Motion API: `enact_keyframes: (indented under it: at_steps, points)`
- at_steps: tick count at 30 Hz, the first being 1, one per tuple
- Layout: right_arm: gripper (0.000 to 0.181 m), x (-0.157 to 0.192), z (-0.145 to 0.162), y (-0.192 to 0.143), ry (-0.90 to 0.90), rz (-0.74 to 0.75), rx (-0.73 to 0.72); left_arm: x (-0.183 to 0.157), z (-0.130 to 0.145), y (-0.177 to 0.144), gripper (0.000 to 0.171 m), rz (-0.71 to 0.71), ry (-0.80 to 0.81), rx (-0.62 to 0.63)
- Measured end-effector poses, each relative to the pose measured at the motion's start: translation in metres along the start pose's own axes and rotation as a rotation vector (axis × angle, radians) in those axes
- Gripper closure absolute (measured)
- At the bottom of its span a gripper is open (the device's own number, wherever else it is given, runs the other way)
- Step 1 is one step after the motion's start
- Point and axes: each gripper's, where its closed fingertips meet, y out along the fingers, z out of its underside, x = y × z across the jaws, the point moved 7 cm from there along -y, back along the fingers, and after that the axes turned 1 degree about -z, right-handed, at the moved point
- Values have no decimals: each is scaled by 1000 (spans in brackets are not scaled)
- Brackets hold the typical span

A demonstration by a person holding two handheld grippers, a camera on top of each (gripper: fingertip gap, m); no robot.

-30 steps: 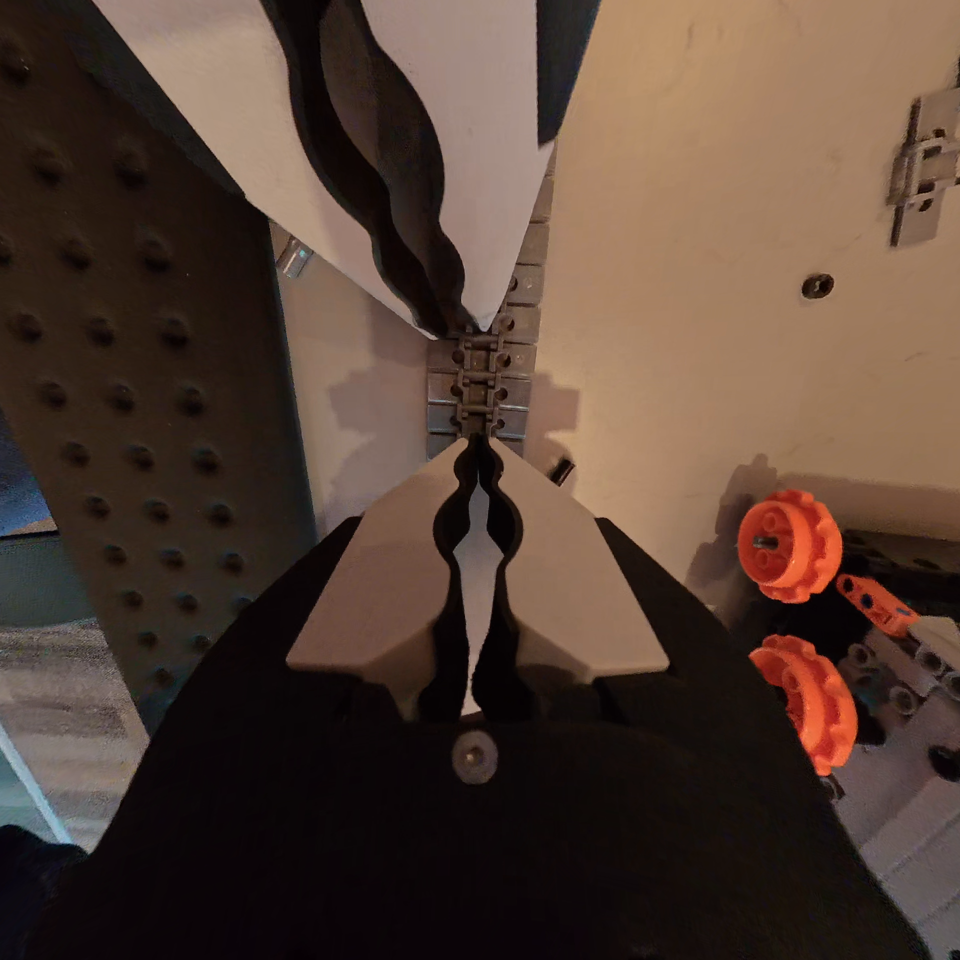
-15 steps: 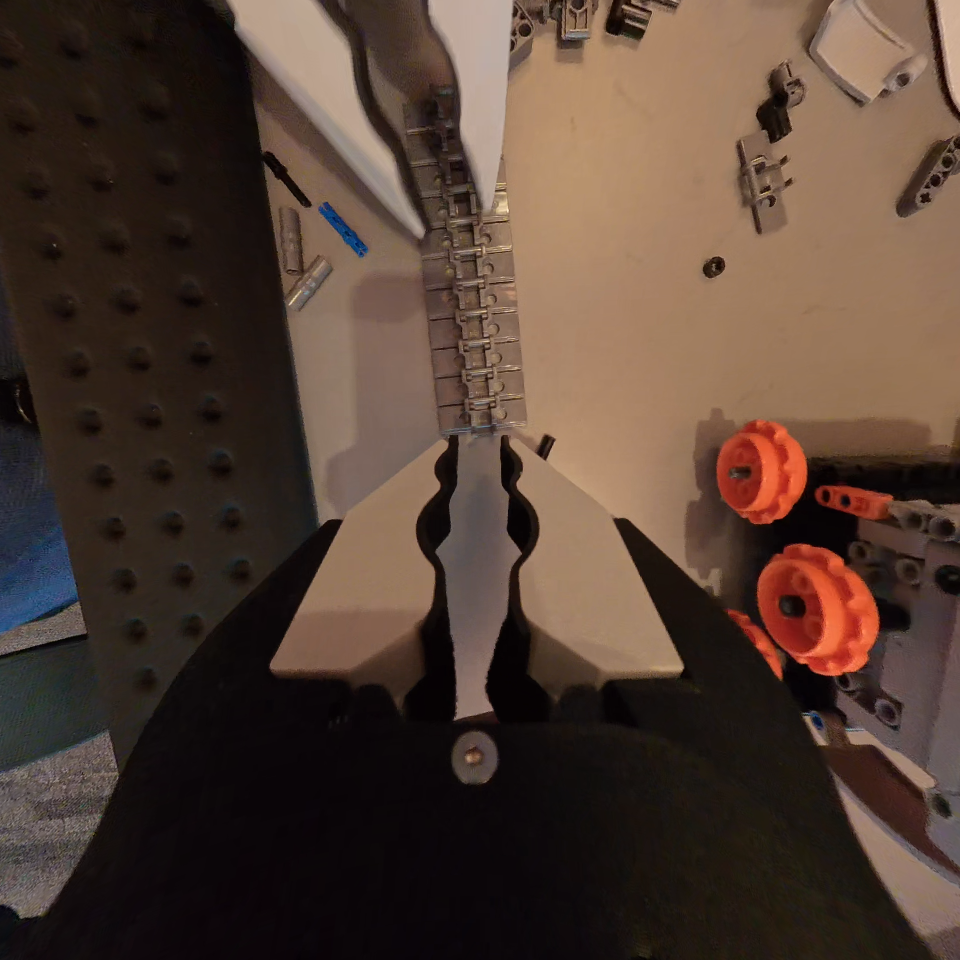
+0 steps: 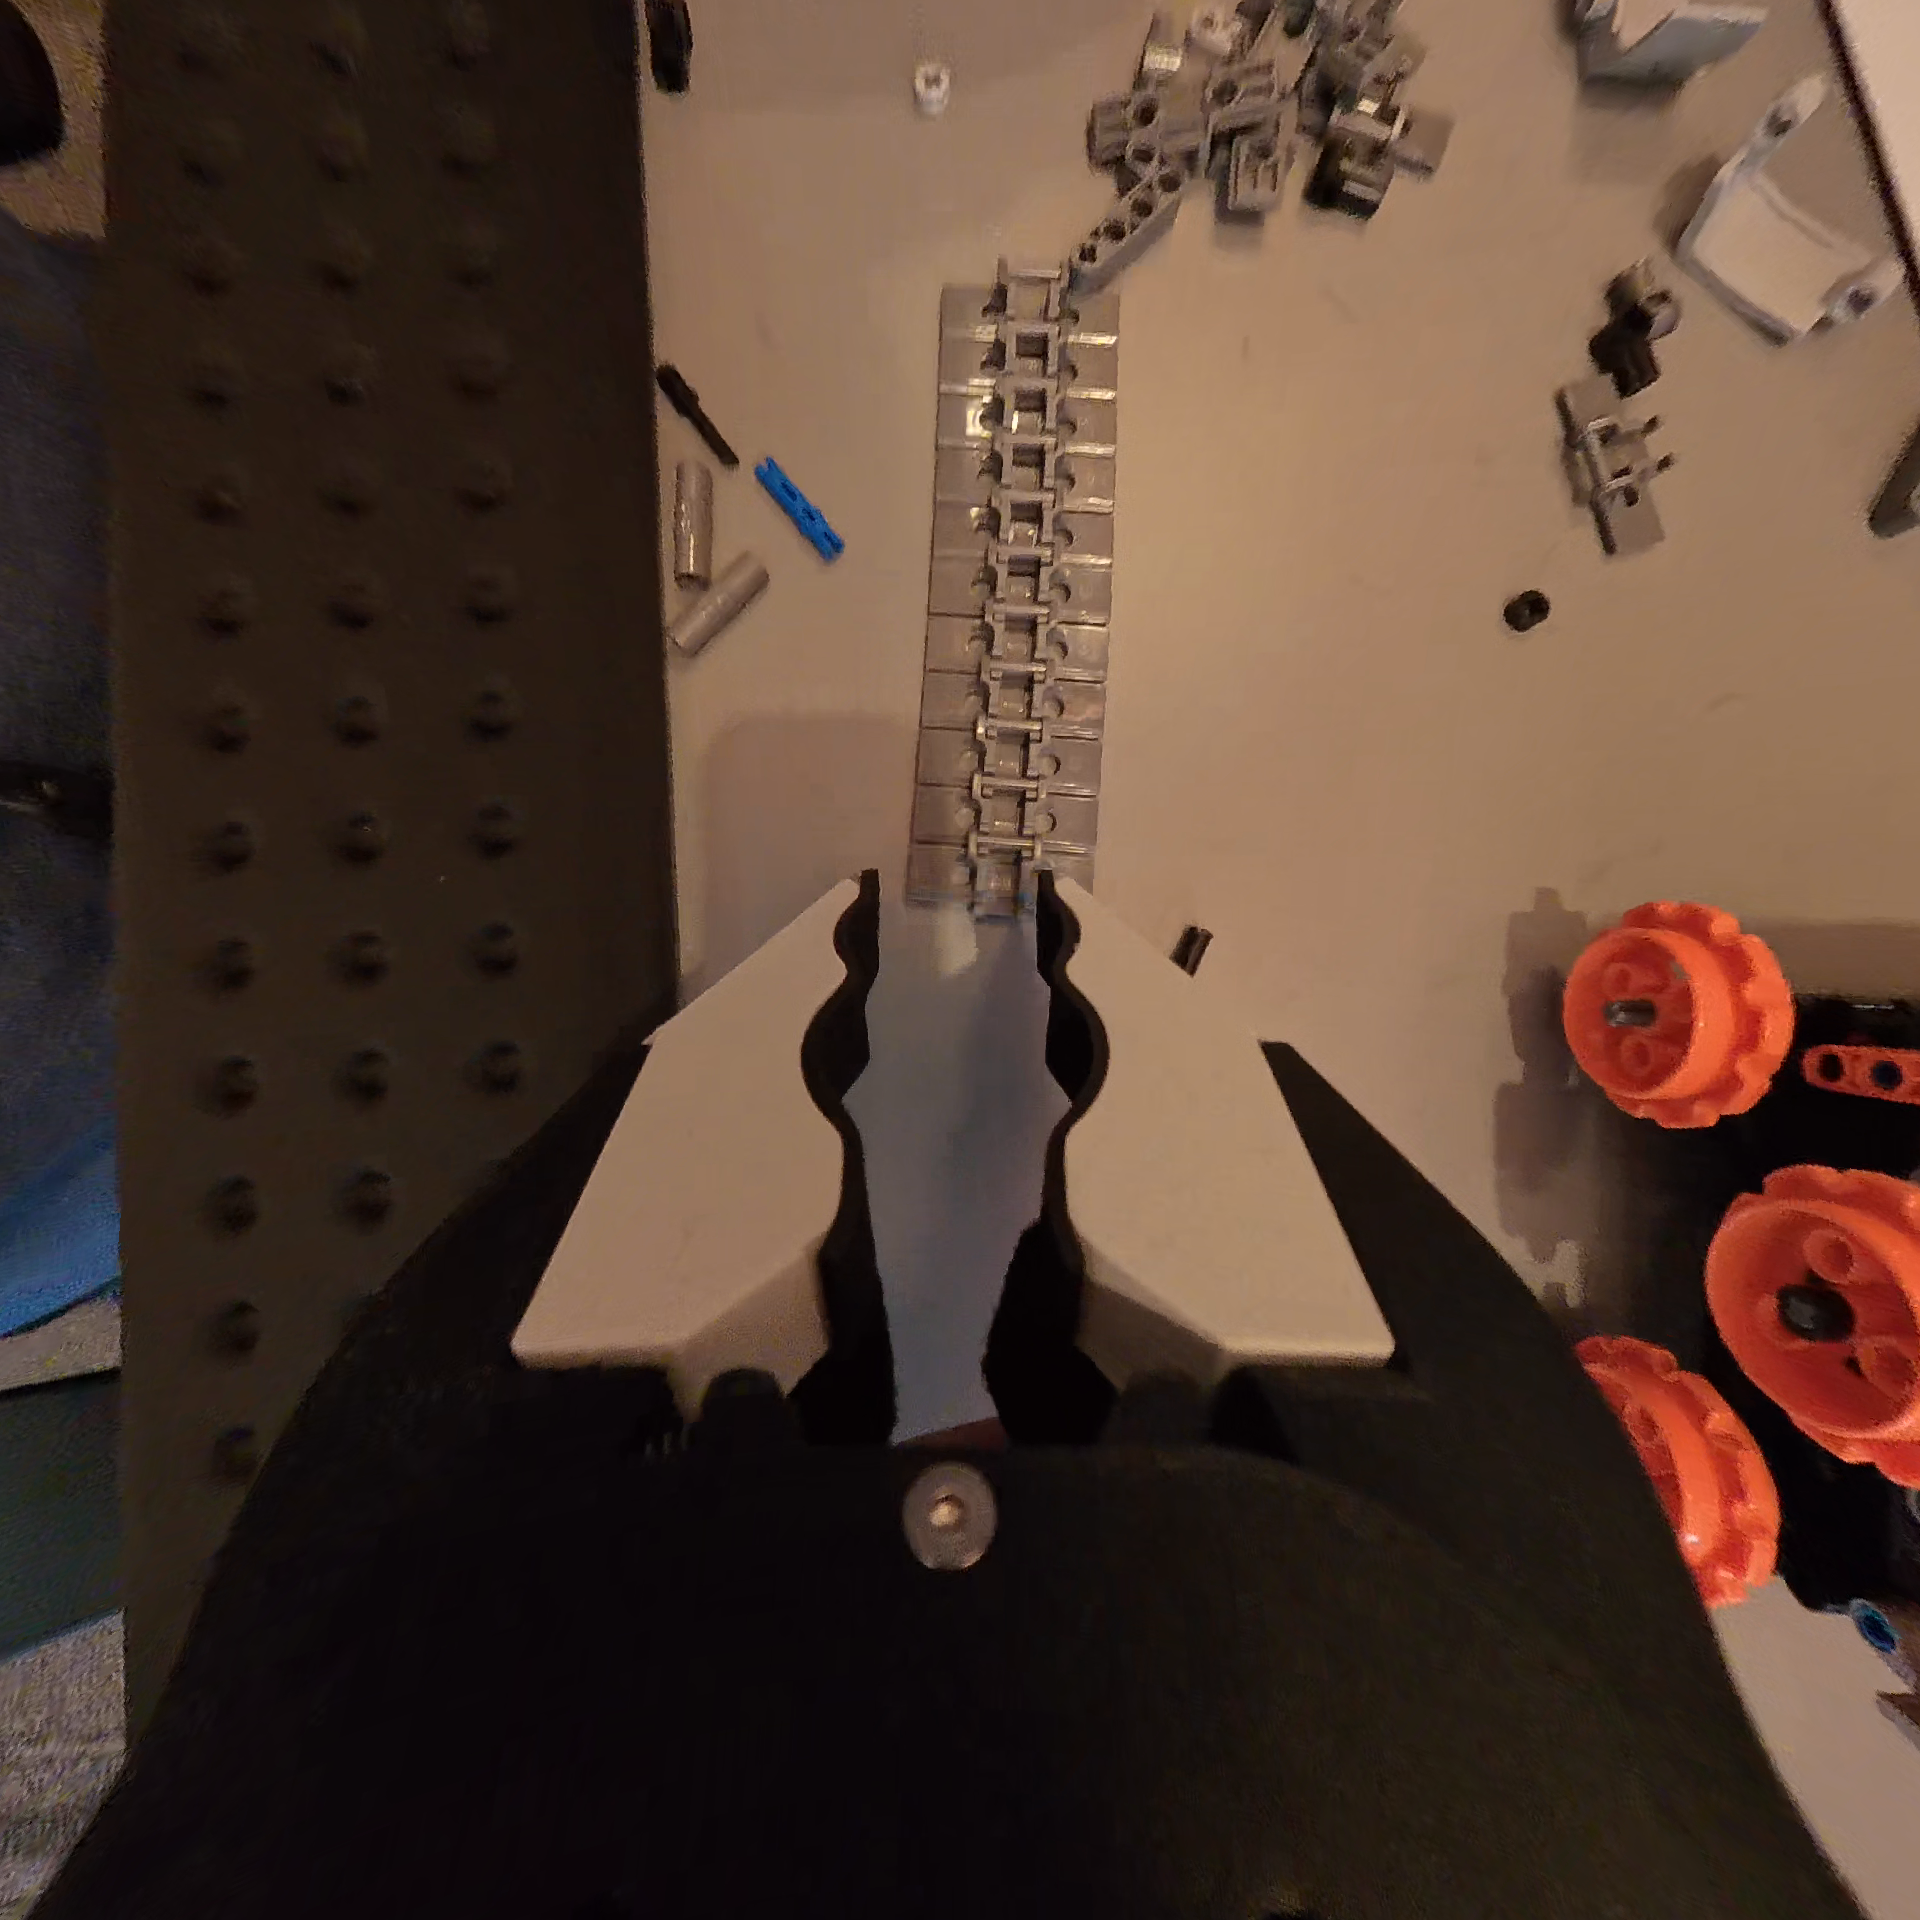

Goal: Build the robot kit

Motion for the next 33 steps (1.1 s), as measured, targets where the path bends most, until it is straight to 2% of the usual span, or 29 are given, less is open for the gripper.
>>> enact_keyframes:
  at_steps: [5, 13, 25, 33]
  points:
    - [153, -3, 2, -3, -3, 33, -23, -1, 2, 26, 151, -15, 51, 63]
    - [153, -1, 3, -5, -12, 32, -53, 1, 2, 40, 169, -21, 70, 87]
    - [155, -4, 5, -17, 1, 56, -101, -5, 2, 31, 170, -18, 89, 47]
    - [152, 0, 4, -20, -4, 70, -109, -22, -14, 12, 170, -15, 131, -50]
